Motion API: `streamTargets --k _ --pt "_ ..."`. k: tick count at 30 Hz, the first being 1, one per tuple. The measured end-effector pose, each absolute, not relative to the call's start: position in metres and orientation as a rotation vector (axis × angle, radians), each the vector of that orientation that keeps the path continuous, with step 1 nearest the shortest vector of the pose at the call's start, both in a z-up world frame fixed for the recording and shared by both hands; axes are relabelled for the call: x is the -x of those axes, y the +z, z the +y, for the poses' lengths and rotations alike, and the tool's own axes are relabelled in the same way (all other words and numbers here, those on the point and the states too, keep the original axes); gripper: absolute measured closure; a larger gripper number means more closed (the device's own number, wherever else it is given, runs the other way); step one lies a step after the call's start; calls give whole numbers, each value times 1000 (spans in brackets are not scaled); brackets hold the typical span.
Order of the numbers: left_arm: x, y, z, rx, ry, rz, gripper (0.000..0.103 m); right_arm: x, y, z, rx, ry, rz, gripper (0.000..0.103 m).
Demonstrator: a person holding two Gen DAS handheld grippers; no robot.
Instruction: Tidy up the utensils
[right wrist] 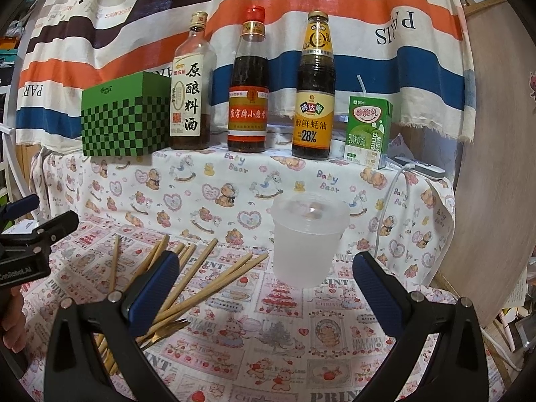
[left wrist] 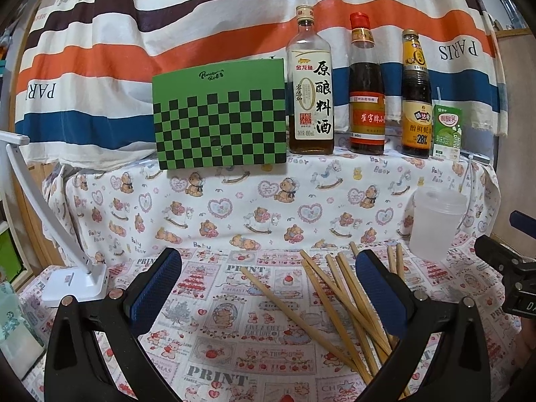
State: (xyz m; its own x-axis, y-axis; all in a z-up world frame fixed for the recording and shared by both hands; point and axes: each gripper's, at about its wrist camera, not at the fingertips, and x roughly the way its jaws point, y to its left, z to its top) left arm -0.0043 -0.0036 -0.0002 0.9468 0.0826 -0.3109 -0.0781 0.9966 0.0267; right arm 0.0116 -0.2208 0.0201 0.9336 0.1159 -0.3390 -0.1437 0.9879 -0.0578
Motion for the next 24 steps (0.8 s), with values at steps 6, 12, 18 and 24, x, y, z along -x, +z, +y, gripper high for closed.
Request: streamTargets --k 6,12,18,24 --pt "2 0 -3 -5 87 326 0 -8 20 -224 48 124 340 0" --pt "1 3 1 -30 121 293 0 -7 21 -226 40 91 342 17" --pt "-2 19 31 118 93 330 0 -33 17 -234 -29 247 616 100" --pt "-5 26 61 215 125 345 0 -63 21 -232 -155 208 818 99"
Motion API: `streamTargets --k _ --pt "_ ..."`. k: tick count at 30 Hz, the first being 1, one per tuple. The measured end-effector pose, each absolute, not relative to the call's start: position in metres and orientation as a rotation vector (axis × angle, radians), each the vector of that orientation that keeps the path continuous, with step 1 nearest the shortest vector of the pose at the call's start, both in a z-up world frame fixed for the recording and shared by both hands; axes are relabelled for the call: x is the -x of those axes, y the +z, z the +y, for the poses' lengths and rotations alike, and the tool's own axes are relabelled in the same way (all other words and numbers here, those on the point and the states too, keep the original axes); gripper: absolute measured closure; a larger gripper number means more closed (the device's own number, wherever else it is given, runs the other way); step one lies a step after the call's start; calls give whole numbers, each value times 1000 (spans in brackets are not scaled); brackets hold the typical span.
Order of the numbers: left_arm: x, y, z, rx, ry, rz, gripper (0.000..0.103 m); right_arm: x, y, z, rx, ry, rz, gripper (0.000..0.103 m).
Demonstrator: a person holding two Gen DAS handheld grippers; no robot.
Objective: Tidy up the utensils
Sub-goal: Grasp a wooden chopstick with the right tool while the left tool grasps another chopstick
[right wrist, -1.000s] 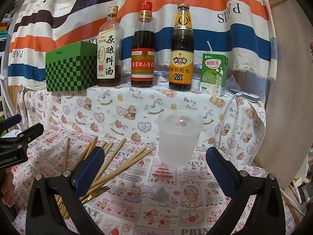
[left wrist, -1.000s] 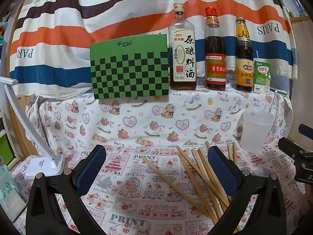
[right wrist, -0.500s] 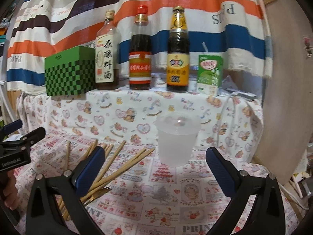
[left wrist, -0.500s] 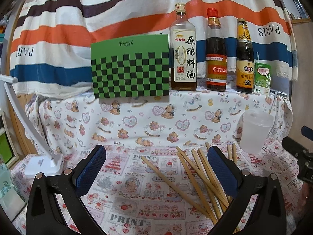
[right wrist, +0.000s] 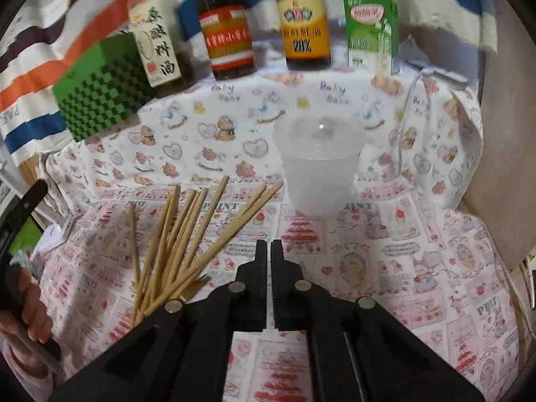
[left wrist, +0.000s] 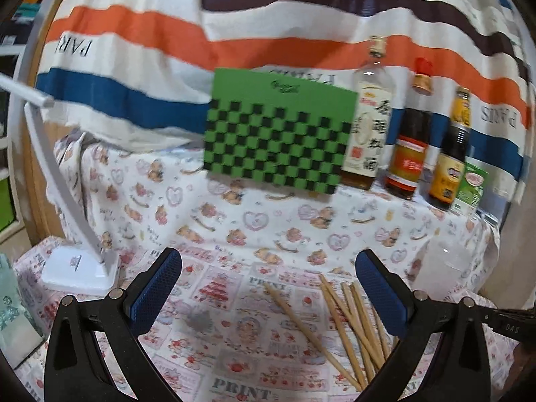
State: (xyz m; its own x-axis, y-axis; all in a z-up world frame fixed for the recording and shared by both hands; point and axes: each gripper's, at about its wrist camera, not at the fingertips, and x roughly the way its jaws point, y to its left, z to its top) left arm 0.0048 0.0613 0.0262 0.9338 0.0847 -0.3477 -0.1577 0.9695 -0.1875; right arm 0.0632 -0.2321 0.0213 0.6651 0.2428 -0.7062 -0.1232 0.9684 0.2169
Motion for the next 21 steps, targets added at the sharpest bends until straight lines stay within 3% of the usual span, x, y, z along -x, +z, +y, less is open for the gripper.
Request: streamTargets --k 3,4,17,21 --pt "-19 19 66 228 91 426 0 -89 8 -221 -247 217 943 86" --pt "-23 16 66 220 82 452 1 -95 3 -217 -260 206 968 85" --pt "-32 9 78 312 78 562 2 -153 -42 -190 -334 197 1098 85" --pt "-38 0 79 332 74 607 2 -154 -40 -191 -342 202 1076 94"
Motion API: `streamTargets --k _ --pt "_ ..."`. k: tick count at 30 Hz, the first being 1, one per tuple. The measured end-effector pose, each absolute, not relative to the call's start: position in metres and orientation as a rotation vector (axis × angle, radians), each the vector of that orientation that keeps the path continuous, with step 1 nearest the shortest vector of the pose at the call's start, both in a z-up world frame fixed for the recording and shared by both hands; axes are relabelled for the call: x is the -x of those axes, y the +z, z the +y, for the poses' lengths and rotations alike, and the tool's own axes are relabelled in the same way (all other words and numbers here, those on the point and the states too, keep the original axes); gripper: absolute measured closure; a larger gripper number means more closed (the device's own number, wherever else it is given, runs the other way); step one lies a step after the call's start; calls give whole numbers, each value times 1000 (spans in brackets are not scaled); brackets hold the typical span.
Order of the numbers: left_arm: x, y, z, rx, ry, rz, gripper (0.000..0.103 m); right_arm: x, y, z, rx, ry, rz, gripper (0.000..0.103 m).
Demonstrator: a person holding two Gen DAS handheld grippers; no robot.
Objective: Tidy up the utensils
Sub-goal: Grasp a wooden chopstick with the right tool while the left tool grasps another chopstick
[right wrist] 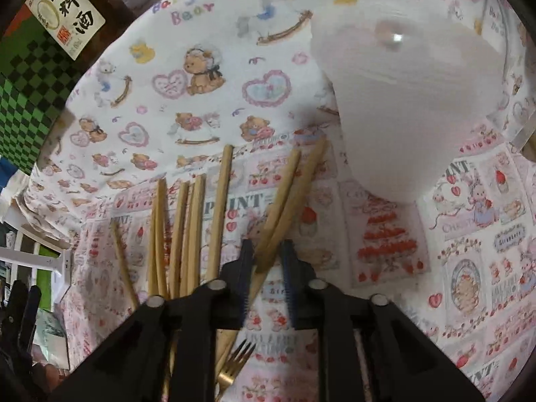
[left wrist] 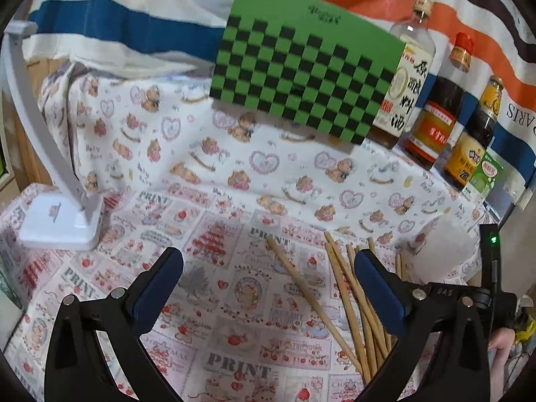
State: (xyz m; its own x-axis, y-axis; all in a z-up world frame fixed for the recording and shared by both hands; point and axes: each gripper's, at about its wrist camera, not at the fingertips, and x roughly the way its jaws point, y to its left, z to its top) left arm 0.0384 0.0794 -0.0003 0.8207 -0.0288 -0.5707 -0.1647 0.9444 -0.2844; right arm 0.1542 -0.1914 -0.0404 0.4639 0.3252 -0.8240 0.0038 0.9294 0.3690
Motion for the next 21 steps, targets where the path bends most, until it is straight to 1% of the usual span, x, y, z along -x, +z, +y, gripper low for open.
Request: streamTargets --k 2,4,6,8,9,11,12,13,14,16,18,21 --pt "-42 -4 79 332 69 626 2 -150 -37 -200 -377 226 1079 96" --pt "-45 -8 79 332 61 644 2 -140 -27 -206 -376 262 1045 96" --pt "-49 -11 76 317 42 667 10 -125 -13 -210 -333 268 974 97" --pt "-53 -14 73 294 24 691 22 -107 1 -213 -280 282 885 97" --pt "-55 -16 71 283 22 706 25 -94 10 -215 -255 293 818 97" --pt "-58 -20 68 284 7 731 41 -77 24 -223 -266 317 711 97" --pt "-61 -21 67 294 14 751 46 -71 32 -228 -287 330 665 97" --pt "-66 -21 65 322 19 785 57 -69 38 -233 -301 339 637 97" --pt "-72 -21 63 353 8 818 63 -64 46 -238 -311 350 589 97" --pt "-86 -18 50 354 -21 876 64 -58 54 -240 -305 344 529 97" --pt "-103 -12 31 241 9 899 64 -54 56 -244 -294 308 493 97" --pt "-127 -17 12 90 112 952 64 -60 52 -244 -302 290 497 96"
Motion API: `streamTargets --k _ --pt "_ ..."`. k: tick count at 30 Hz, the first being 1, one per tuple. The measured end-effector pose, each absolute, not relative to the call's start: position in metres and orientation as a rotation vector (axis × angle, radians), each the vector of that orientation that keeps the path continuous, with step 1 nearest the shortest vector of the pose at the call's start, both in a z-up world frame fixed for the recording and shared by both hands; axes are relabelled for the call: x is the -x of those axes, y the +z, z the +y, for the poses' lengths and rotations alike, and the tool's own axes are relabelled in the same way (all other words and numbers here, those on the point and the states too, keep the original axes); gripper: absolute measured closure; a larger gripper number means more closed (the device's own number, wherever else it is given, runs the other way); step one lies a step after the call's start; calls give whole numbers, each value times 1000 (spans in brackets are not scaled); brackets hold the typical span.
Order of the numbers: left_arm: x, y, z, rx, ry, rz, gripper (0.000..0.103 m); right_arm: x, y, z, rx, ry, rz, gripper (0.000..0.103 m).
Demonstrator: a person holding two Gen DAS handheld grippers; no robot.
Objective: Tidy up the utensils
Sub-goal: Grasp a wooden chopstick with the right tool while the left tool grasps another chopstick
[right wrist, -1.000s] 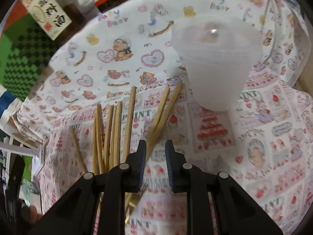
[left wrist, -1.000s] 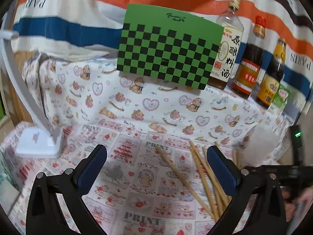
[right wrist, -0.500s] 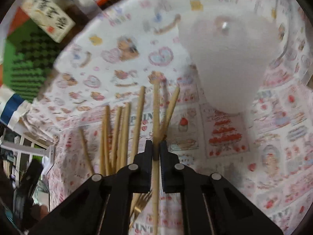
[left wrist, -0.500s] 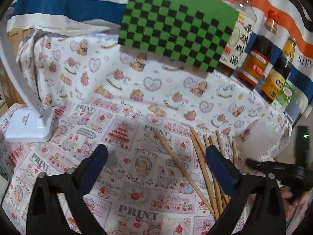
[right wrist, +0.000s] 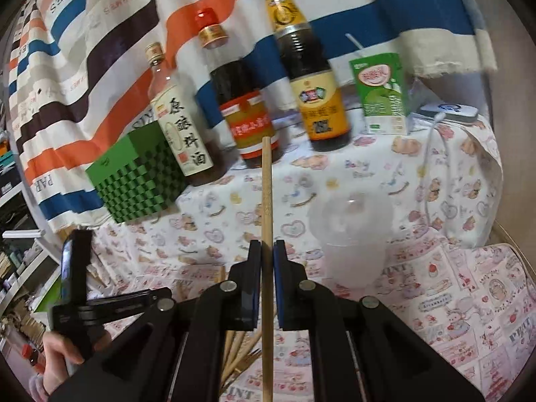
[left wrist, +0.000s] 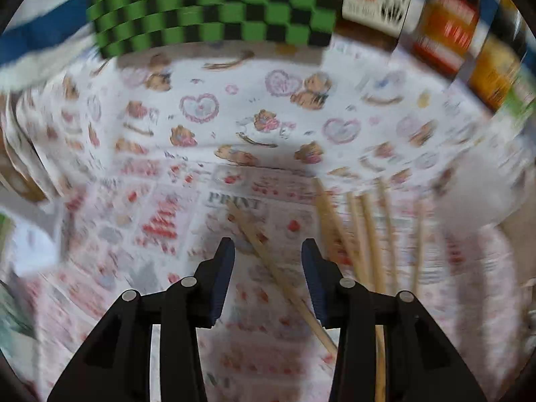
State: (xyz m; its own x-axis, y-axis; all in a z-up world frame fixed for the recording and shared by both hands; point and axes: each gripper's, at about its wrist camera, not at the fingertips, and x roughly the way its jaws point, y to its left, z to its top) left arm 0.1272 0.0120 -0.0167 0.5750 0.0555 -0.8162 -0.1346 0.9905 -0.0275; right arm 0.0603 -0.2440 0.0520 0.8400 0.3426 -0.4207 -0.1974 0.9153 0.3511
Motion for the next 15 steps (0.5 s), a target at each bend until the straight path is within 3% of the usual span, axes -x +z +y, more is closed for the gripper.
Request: streamTargets --k 6,8,9,11,15 --pt "-156 -48 20 163 128 1089 64 -58 51 -255 -274 250 477 97" --pt "-160 -50 22 169 156 1062 68 -60 51 -257 -271 254 474 96" --pt "-162 -52 22 156 171 1071 71 -61 50 -257 -272 258 480 96" --pt "-162 -51 21 156 150 1063 89 -63 47 -258 -278 269 497 96" --pt "-154 -43 27 213 55 1011 95 -66 44 -259 -312 313 530 97"
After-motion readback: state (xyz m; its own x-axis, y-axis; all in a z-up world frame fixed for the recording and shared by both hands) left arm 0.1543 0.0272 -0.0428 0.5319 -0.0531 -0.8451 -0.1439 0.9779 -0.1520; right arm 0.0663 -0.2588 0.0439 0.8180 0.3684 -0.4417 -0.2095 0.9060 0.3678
